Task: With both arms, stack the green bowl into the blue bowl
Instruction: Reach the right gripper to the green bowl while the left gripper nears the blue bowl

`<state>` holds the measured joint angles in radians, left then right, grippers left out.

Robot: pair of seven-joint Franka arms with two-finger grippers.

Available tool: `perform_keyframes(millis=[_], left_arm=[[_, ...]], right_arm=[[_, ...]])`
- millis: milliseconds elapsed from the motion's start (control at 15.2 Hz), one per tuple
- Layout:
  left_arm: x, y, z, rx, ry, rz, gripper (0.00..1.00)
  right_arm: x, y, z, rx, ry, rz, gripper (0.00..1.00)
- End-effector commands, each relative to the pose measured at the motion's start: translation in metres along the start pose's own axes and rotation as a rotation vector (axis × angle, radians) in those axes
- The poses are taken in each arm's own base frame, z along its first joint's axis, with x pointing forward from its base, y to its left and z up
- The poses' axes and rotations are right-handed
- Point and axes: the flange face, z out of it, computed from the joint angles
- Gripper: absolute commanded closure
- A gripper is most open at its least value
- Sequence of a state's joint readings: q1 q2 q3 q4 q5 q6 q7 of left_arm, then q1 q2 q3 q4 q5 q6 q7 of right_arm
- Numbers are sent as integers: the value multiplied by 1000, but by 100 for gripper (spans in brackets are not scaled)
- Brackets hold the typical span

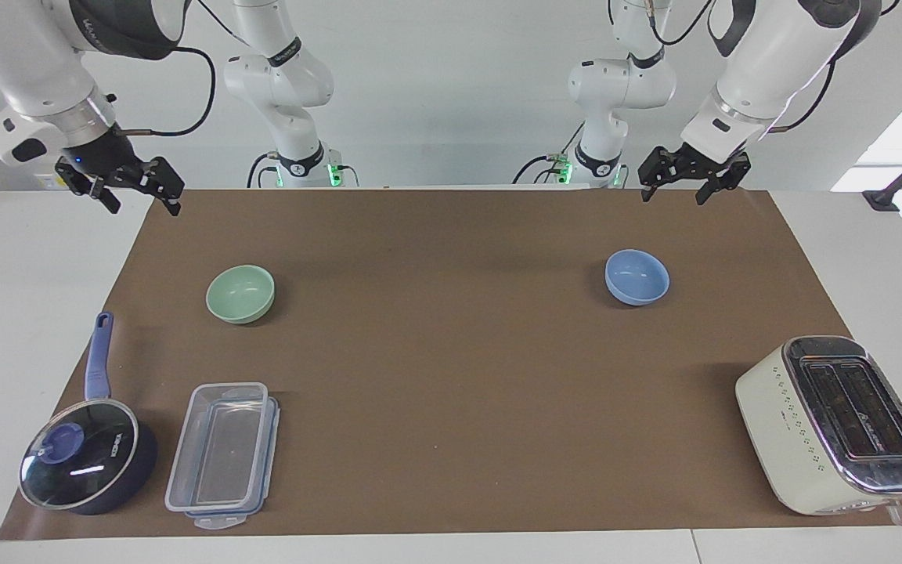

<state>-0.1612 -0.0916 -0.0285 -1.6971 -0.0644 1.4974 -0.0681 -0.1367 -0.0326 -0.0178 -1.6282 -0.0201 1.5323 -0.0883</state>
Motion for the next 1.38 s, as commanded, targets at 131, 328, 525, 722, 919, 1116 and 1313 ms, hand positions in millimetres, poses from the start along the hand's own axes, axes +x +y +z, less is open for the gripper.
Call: perform_keyframes(millis=[131, 328, 525, 722, 919, 1116, 1313], left_arm=[[-5, 0, -4, 8, -4, 9, 0], [-6, -8, -1, 27, -11, 1, 0], [-5, -10, -3, 27, -6, -1, 0], [-5, -14, -2, 26, -6, -13, 0], [-6, -18, -2, 24, -9, -28, 0], [-5, -18, -3, 24, -6, -30, 0], [-6, -20, 0, 24, -12, -27, 0]], right_arm=[[-5, -1, -6, -4, 14, 8, 0], [-13, -6, -3, 3, 5, -12, 0], [-13, -12, 33, 30, 72, -15, 0], [-2, -13, 89, 39, 68, -38, 0], [7, 16, 171, 46, 15, -128, 0], [2, 20, 224, 43, 23, -137, 0], [-10, 12, 254, 40, 28, -144, 0]])
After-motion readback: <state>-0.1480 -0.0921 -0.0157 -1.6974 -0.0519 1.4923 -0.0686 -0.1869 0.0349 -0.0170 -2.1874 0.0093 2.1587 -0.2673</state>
